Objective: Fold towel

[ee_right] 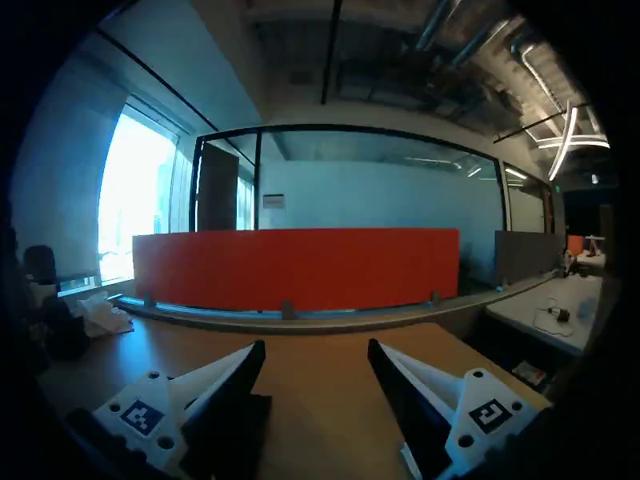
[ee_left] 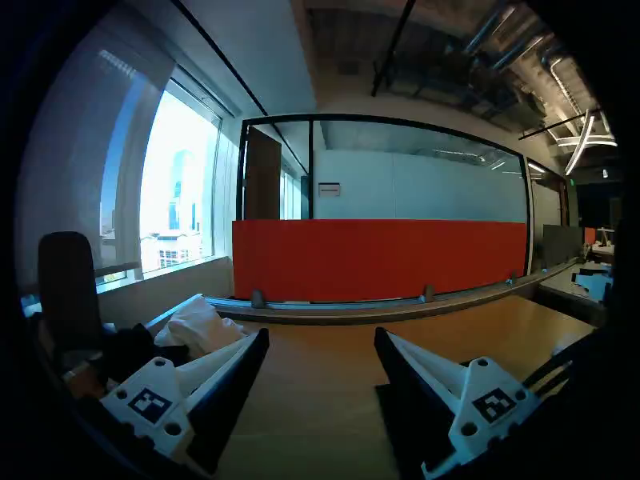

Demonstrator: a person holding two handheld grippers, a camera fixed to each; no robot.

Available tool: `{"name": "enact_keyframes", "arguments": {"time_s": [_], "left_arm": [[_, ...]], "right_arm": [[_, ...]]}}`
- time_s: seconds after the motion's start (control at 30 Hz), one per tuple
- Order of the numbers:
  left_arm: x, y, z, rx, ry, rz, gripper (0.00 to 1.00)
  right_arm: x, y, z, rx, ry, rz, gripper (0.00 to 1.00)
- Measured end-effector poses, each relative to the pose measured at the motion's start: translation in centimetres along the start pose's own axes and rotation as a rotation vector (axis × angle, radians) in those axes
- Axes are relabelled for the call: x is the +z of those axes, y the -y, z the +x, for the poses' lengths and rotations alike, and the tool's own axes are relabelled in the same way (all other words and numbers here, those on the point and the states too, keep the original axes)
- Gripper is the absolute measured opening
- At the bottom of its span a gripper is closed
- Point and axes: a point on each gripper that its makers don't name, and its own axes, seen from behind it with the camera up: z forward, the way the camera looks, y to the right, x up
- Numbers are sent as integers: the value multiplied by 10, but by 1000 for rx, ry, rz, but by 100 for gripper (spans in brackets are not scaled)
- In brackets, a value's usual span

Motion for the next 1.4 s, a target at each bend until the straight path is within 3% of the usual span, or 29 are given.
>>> {"name": "enact_keyframes", "arguments": {"time_s": [0.37,0.7,0.97,1.27,1.4], "left_arm": [[-1,-2,40,-10,5,-5,98],[-1,-18,53,21,39,-78,98],[-3,-35,48,60,113,-190,98],[-9,-56,31,111,223,-326,98],[-12,-62,26,124,253,-366,98]], "right_arm": [[-3,2,48,1,-5,-3,99],[-3,9,67,-45,7,25,99],[-7,31,66,-121,72,133,100],[-16,58,46,-148,200,301,100],[-19,65,38,-200,242,355,100]]}}
